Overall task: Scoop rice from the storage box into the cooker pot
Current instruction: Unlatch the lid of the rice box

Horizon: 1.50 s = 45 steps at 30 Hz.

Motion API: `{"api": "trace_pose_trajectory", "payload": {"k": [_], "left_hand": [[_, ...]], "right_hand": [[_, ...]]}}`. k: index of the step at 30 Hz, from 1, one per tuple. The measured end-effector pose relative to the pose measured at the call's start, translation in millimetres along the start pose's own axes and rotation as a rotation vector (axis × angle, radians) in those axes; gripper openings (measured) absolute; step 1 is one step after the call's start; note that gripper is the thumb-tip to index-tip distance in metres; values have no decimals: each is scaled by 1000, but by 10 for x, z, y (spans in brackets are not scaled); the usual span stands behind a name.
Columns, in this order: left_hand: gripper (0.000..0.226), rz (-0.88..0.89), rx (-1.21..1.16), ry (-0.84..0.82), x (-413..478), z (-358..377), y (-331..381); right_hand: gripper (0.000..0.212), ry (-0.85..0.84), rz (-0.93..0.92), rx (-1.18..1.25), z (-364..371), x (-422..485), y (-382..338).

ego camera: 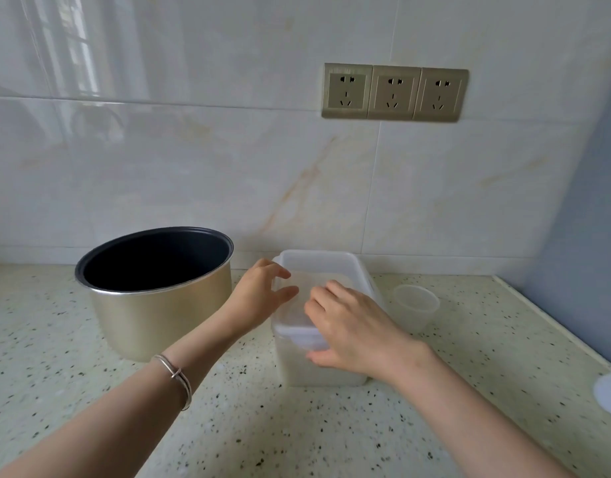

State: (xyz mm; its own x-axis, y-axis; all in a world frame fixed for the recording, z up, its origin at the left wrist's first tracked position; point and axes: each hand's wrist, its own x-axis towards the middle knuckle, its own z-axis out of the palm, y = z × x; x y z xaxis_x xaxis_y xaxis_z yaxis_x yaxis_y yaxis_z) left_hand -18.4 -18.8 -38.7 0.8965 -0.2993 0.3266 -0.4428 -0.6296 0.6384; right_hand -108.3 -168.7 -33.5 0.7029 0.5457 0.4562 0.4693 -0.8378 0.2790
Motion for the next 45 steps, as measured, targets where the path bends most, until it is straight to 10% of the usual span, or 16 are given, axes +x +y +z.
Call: {"api": "trace_pose_trajectory", "payload": {"k": [9, 16, 20, 24, 29, 34, 40, 45], "left_hand": [[37, 0, 40, -12, -19, -19, 17], [38, 3, 57, -13, -12, -14, 6], [38, 11, 62, -18, 0, -1, 2], [37, 22, 87, -26, 0, -5, 23], [43, 97, -43, -195, -111, -70, 120], [52, 223, -67, -459, -278, -166, 322], [100, 381, 465, -688, -401, -83, 482], [86, 457, 669, -582, -432, 19, 498]], "right_hand": [[19, -162, -48, -88, -79, 66, -114], [89, -19, -150, -2, -74, 102, -178], [62, -222, -183, -54, -236, 125, -240], [19, -361, -47, 43, -339, 91, -137], [45, -393, 273, 530, -466, -1, 141], [27, 83, 702, 778, -213, -52, 602], [81, -6, 1029, 724, 208, -439, 1097], [114, -57, 1198, 714, 467, -664, 1175]]}}
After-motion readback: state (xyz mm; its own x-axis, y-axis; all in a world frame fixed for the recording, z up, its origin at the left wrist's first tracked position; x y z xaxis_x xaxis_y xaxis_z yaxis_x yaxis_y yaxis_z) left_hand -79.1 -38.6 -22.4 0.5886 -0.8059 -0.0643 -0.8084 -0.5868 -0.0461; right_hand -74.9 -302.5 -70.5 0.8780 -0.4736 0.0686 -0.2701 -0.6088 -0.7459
